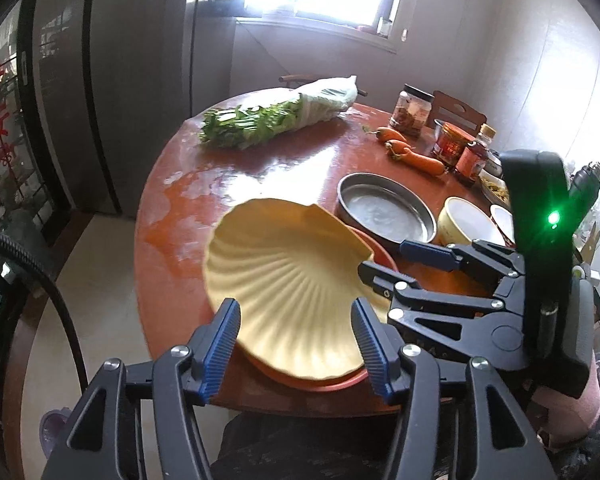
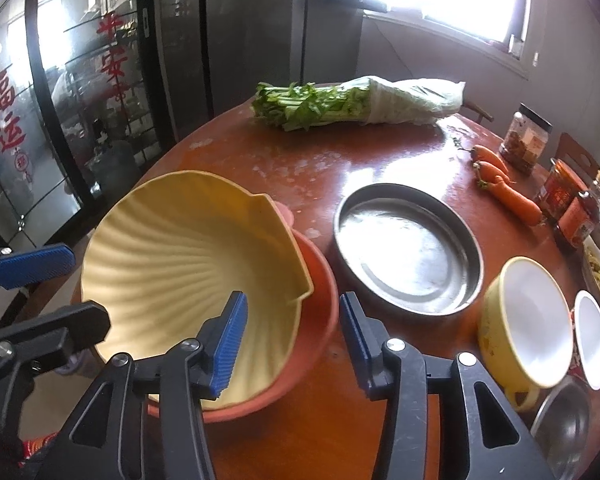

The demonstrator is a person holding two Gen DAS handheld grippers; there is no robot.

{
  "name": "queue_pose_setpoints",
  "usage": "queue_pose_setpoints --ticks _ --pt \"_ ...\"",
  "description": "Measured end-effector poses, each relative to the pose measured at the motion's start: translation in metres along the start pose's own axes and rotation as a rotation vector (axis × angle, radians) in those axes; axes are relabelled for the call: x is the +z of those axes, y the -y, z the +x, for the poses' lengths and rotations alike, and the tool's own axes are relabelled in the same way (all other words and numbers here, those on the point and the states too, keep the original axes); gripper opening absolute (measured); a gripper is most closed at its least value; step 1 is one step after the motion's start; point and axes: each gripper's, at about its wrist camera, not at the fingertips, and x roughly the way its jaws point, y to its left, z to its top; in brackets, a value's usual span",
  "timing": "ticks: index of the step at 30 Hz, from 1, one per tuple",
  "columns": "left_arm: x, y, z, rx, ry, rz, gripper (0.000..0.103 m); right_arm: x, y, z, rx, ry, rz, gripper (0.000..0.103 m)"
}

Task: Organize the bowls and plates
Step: 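Carry the yellow plate over the pink plate and lower it inside, then settle the yellow plate into the pink plate and open the left tool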

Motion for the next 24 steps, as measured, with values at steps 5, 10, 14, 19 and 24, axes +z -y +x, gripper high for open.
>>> queue_pose_setpoints --ticks 5,10,14,19,24 --pt "0.002 0.017 0.007 -0.026 -0.013 0.028 0.058 0.0 0.017 -0.01 -0.017 0.018 0.028 0.049" --pt "0.004 0.038 0.018 -0.056 -0.034 0.062 0.058 -0.001 0.035 -0.017 -0.037 0.028 0.054 0.049" --pt "0.013 0.051 0.027 -0.059 -0.041 0.079 0.058 -0.002 0.048 -0.019 -0.041 0.029 0.068 0.049" --pt "0.028 0.05 0.033 -0.046 -0.035 0.066 0.058 -0.004 0.063 -0.019 -0.036 0.026 0.078 0.049" --pt "0.035 0.048 0.047 -0.043 -0.064 0.059 0.058 -0.002 0.064 -0.007 -0.037 0.001 0.038 0.049"
